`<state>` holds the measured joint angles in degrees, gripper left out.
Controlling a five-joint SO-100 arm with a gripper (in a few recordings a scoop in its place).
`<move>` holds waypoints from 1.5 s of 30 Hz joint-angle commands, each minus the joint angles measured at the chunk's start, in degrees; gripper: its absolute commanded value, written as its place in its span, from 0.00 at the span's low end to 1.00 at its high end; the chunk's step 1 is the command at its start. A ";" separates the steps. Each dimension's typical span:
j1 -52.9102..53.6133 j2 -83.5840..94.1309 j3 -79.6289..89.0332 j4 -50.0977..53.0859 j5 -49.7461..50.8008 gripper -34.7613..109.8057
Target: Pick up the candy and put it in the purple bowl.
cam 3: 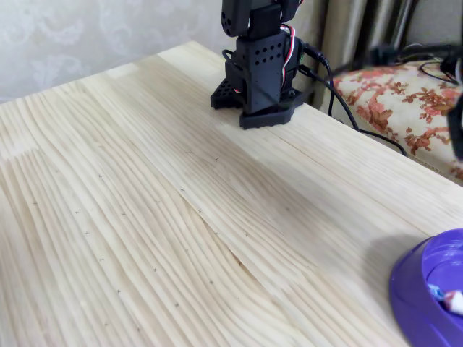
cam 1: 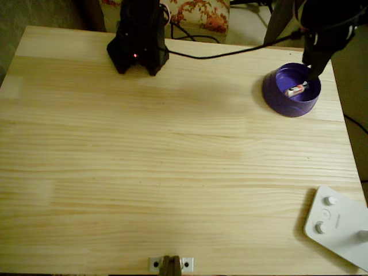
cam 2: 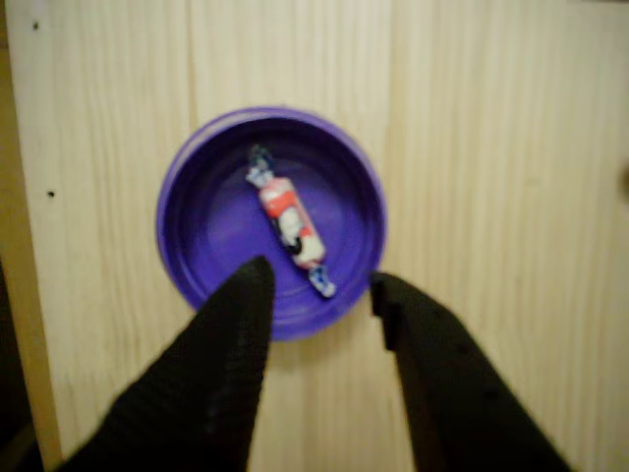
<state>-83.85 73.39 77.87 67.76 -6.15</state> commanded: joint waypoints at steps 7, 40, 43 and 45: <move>5.80 21.88 7.56 0.35 -5.89 0.24; 74.71 83.14 55.02 -3.69 -20.39 0.24; 76.90 88.24 59.06 -6.59 -12.66 0.24; 77.34 90.79 61.35 -6.86 -8.53 0.24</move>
<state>-7.47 158.55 137.11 63.19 -20.21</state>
